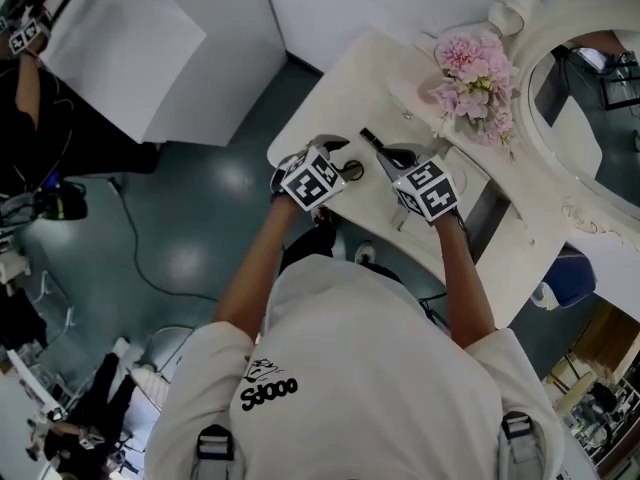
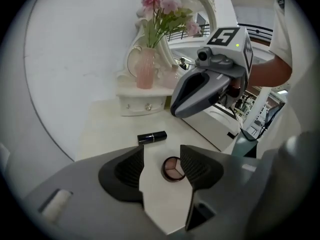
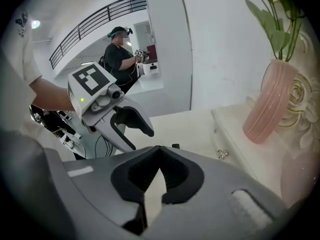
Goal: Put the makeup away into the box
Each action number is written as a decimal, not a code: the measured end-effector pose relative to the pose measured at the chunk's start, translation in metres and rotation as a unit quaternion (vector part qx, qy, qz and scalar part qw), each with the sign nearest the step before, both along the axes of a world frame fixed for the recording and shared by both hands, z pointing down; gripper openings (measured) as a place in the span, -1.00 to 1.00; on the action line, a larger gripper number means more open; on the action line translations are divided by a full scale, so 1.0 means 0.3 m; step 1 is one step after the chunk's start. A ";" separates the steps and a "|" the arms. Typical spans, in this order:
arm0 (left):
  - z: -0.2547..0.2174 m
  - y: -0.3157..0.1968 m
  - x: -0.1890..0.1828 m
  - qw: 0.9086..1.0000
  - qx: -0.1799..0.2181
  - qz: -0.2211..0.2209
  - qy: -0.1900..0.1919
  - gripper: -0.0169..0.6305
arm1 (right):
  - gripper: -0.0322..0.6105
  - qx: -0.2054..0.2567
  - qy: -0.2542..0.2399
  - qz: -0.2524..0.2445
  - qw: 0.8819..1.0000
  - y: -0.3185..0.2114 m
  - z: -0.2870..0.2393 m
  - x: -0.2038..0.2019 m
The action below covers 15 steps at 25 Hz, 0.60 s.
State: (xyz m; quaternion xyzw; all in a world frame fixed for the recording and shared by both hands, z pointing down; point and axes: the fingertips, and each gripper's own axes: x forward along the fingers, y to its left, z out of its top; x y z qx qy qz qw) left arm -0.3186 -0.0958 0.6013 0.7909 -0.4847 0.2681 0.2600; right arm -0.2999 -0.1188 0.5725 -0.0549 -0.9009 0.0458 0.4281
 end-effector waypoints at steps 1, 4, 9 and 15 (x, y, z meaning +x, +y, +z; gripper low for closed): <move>0.028 -0.001 0.010 1.000 -0.011 0.009 0.002 -0.18 | -0.89 -0.001 0.003 0.002 1.000 -0.006 0.010 0.002; 0.110 -0.020 0.048 0.998 -0.040 0.043 0.001 -0.12 | -0.89 0.004 0.014 0.011 1.000 -0.051 0.050 0.024; 0.132 0.004 0.080 0.993 -0.062 0.099 -0.007 -0.07 | -0.89 0.021 0.035 0.030 0.999 -0.063 0.055 0.042; 0.181 0.032 0.143 0.986 -0.081 0.137 -0.048 -0.06 | -0.89 0.022 0.051 0.042 0.998 -0.052 0.060 0.113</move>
